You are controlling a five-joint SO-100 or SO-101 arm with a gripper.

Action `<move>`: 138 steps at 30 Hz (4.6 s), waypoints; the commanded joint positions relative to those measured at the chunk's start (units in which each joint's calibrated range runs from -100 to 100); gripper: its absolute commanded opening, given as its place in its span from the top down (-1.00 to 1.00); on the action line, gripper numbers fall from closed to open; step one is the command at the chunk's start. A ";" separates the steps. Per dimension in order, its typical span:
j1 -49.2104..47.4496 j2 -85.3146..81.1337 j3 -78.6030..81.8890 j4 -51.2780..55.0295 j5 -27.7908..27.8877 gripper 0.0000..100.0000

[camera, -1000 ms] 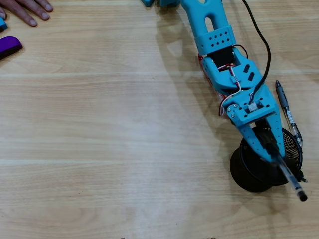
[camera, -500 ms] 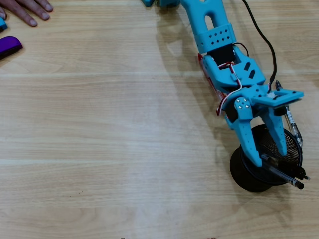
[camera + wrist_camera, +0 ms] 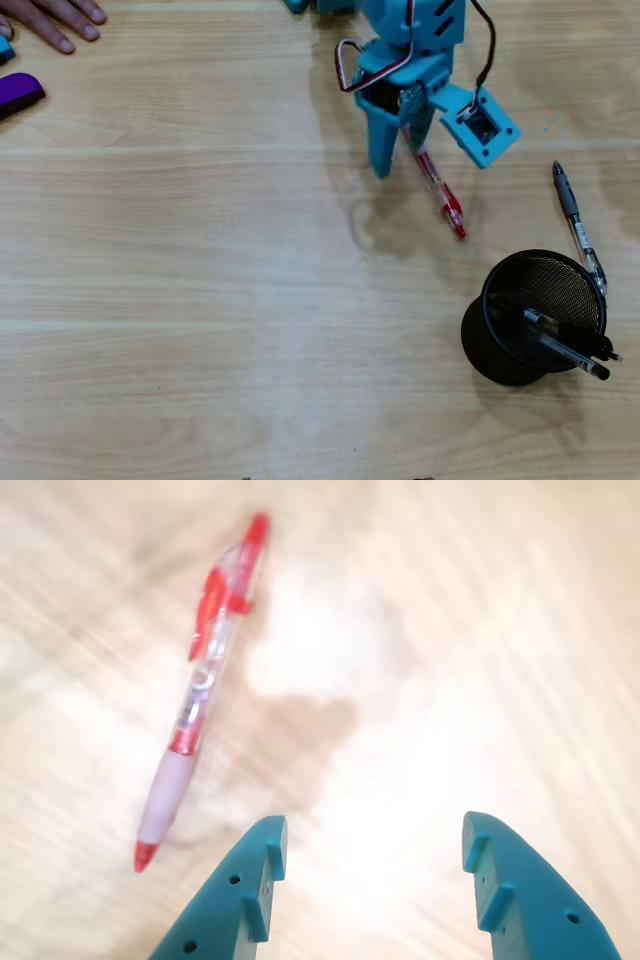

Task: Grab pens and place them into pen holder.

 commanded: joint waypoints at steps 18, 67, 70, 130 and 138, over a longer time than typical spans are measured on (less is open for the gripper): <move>-5.74 11.04 9.24 -7.23 -7.50 0.59; -4.62 2.24 -9.87 -1.91 -10.43 0.97; -3.08 1.15 -17.47 -3.11 -10.53 0.97; -29.62 30.48 -41.19 5.49 -32.48 0.70; -28.81 39.86 -48.17 -6.63 -32.48 0.70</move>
